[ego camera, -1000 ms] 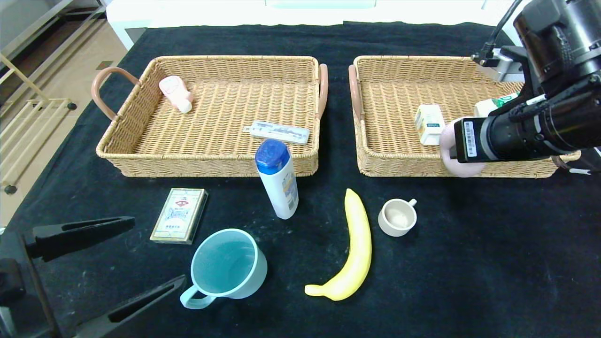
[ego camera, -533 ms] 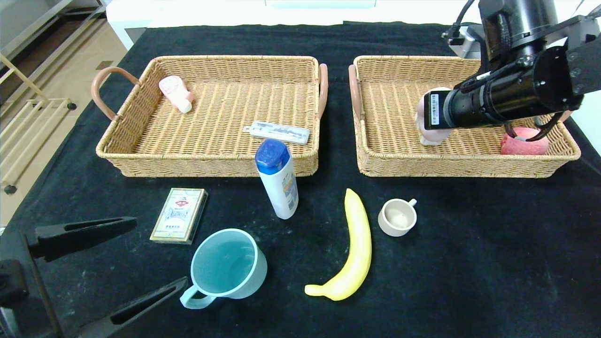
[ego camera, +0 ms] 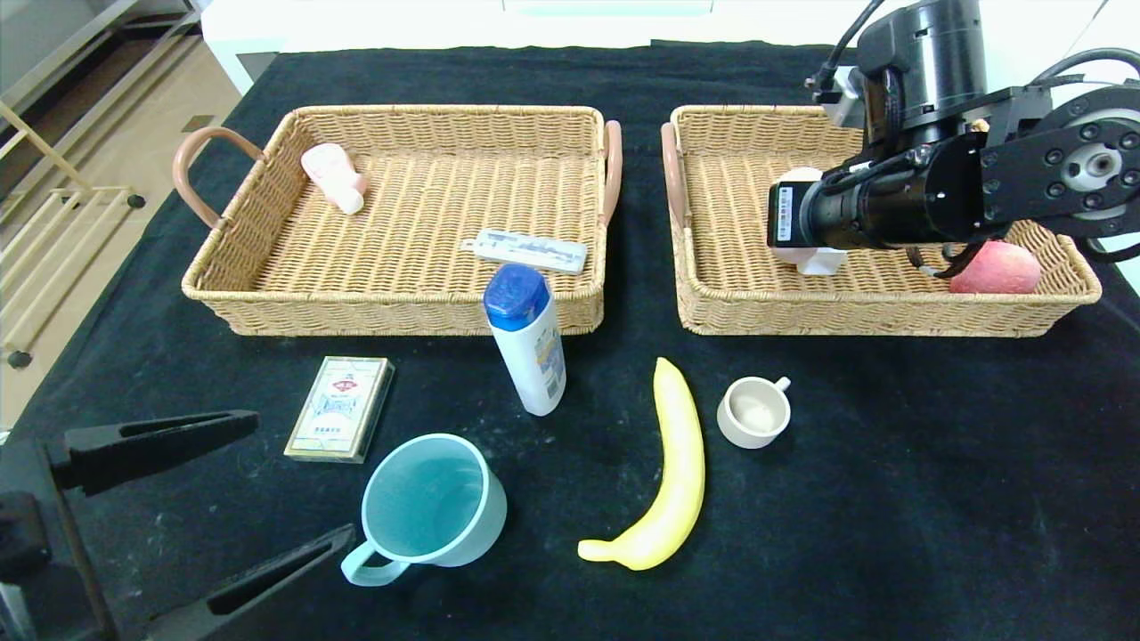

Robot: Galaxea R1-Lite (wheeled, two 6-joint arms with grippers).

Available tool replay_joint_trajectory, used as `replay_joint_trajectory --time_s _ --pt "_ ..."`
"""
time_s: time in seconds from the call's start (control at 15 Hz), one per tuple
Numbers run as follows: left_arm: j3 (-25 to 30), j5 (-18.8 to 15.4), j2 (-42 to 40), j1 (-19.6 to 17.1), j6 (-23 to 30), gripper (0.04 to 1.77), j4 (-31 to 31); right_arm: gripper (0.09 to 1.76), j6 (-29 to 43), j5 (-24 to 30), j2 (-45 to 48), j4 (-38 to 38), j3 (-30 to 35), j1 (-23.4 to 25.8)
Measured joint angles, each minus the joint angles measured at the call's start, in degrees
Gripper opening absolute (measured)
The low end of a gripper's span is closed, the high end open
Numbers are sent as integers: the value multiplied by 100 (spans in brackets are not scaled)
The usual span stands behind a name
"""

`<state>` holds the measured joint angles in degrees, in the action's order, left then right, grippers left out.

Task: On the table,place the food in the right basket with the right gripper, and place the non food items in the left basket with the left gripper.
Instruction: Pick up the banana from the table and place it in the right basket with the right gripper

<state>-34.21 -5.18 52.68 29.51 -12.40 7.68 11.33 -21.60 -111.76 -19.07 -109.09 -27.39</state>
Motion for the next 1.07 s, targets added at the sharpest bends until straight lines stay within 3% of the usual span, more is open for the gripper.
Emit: replay_joint_trajectory --time_s 0.2,0.6,1.07 --pt "12 1 21 2 -2 172 0 21 -6 2 -9 -6 24 -5" --pt "28 1 40 2 -6 172 -2 97 -6 9 55 -30 90 -17" --pt "39 1 40 0 -11 172 -2 141 -72 9 355 -59 350 -190"
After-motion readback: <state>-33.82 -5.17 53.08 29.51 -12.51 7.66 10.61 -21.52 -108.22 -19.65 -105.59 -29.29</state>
